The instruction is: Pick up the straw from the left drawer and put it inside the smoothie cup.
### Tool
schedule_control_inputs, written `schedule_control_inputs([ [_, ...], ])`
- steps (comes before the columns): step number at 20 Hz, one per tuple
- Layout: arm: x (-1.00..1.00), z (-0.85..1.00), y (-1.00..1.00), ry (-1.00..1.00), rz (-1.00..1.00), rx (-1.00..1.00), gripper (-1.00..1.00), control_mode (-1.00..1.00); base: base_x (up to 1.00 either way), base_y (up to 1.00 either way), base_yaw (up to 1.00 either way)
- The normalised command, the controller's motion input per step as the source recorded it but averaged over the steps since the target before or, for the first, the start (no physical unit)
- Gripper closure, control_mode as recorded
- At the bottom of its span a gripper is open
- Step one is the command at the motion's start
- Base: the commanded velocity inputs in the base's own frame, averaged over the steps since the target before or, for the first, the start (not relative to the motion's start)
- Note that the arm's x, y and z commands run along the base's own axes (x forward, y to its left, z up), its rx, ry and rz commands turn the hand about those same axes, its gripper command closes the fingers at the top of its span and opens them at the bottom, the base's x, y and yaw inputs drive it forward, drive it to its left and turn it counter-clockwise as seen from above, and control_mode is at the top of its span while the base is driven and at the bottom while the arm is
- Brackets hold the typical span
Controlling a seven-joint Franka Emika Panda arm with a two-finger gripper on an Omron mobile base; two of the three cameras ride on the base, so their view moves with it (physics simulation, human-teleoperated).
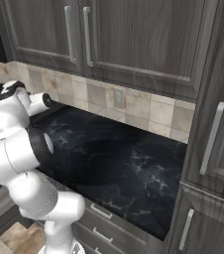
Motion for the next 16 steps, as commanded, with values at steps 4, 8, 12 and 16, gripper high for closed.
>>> schedule_control_inputs([
  [4,-1.00,0.45,-0.22,-0.04,-0.16,0.05,-1.00,-1.00,0.00,0.00,0.00],
  [8,-1.00,0.28,-0.31,-0.04,-0.17,0.07,-1.00,-1.00,0.00,0.00,0.00],
  [12,-1.00,0.29,-0.38,-0.02,-0.21,0.08,-1.00,-1.00,0.00,0.00,0.00],
  [16,-1.00,0.52,-0.35,0.00,-0.20,0.01,-1.00,-1.00,0.00,0.00,0.00],
])
